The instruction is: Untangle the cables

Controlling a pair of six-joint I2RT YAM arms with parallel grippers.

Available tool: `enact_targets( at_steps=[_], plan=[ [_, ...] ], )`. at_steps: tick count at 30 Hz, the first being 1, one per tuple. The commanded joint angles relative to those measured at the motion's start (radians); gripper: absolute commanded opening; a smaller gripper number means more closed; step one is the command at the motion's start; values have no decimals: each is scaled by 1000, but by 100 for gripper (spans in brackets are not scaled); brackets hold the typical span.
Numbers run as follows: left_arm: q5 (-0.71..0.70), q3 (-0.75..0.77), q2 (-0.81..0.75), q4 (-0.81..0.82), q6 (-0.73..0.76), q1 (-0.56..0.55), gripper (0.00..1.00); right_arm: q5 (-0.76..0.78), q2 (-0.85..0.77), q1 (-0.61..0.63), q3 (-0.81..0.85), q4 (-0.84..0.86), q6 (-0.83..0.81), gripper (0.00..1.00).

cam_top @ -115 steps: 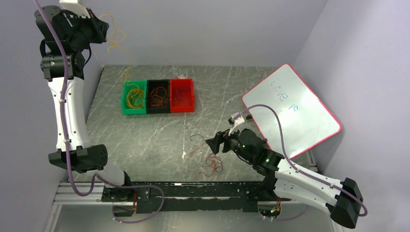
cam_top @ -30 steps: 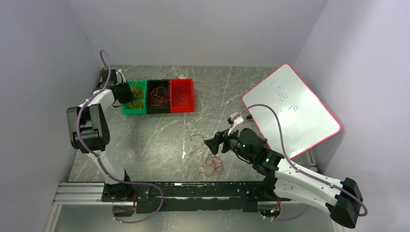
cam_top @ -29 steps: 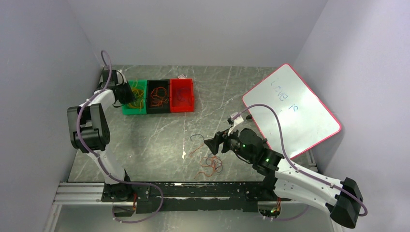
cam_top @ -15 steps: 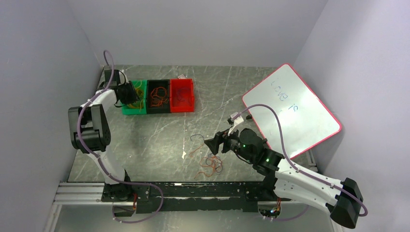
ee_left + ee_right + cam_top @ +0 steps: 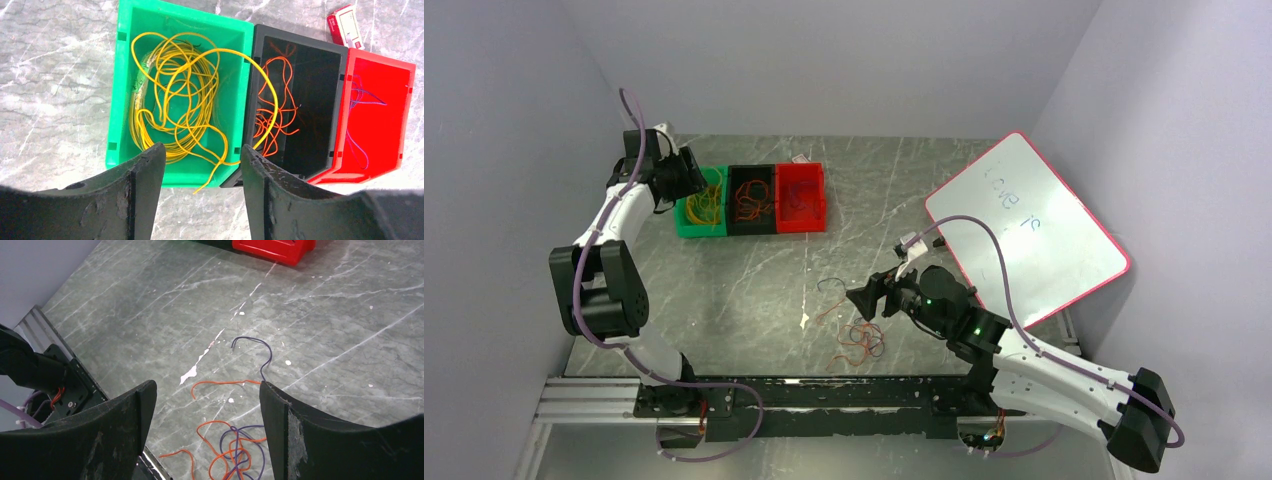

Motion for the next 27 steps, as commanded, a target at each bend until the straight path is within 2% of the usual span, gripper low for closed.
enact_targets(
  at_steps=[1,5,11,14,27],
  plan=[
    [-37,32,-28,-39,15,-2,63,-16,-4,-1,-1,14,0,79],
    [-27,45,-32,-30,17,0,66,-19,-4,-1,0,12,-2,79],
    [105,104,-3,-20,44,-5,73,-16,-4,-1,-4,10,0,79],
    [124,127,10,-19,58,-25,73,-18,-3,0,-7,15,2,79],
    [-101,168,90,-77,108,-194,62,-24,6,-1,-6,14,2,79]
  ],
)
